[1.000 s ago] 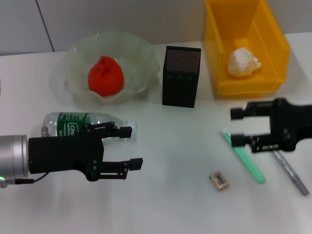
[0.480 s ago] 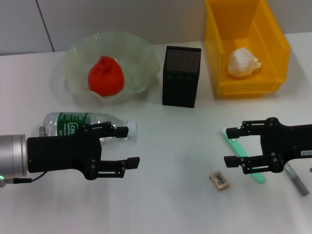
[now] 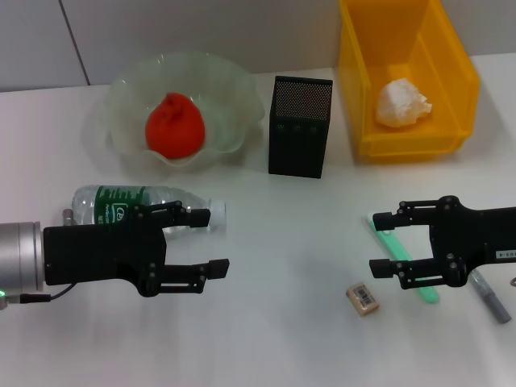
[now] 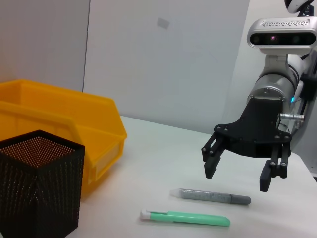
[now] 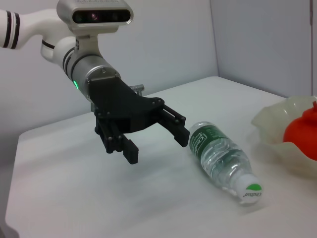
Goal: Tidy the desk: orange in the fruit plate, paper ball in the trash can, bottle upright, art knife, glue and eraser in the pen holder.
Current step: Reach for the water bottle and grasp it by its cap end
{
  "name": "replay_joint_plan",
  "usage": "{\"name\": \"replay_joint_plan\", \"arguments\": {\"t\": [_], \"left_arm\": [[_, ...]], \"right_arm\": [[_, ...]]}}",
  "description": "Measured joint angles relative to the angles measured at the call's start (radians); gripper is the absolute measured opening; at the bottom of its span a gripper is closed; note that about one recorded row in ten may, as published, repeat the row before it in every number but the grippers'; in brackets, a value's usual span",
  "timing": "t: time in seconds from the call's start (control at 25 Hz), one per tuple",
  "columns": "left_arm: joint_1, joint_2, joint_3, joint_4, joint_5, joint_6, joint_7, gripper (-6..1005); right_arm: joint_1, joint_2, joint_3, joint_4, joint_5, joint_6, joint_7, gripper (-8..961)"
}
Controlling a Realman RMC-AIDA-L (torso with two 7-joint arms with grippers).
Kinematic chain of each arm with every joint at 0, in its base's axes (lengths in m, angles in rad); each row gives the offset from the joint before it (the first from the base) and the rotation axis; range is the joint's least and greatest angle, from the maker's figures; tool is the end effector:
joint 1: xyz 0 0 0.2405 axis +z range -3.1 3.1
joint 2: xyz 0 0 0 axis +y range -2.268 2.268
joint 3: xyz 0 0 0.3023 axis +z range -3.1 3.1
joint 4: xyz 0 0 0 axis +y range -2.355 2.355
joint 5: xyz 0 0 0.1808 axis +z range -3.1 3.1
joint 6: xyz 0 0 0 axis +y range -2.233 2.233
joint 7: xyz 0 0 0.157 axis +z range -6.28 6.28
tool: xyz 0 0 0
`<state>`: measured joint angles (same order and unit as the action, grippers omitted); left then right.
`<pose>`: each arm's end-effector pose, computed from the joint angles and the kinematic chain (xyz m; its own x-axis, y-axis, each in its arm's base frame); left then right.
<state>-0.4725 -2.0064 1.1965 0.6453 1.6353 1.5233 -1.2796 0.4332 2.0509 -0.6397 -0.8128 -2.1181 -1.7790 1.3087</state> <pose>-0.2595 0.3068 -0.0503 0.8566 0.2104 0.4712 0.2595 -0.9649 -0.0410 0.2997 0.2893 -0.0049 0.8725 -0.2648 -0.4107 -0.3409 -0.9320 -0.1234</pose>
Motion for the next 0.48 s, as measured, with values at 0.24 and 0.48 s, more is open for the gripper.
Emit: {"name": "replay_joint_plan", "arguments": {"t": [0.24, 0.48], "left_arm": [[-0.009, -0.001, 0.003, 0.037, 0.000, 0.012, 0.003, 684], [-0.046, -0.006, 0.002, 0.167, 0.047, 0.008, -0.052, 681]], "right_arm": [[0.001, 0.000, 0.005, 0.005, 0.000, 0.000, 0.000, 727], [-0.001, 0.000, 0.008, 0.005, 0.000, 0.001, 0.006, 727]]}}
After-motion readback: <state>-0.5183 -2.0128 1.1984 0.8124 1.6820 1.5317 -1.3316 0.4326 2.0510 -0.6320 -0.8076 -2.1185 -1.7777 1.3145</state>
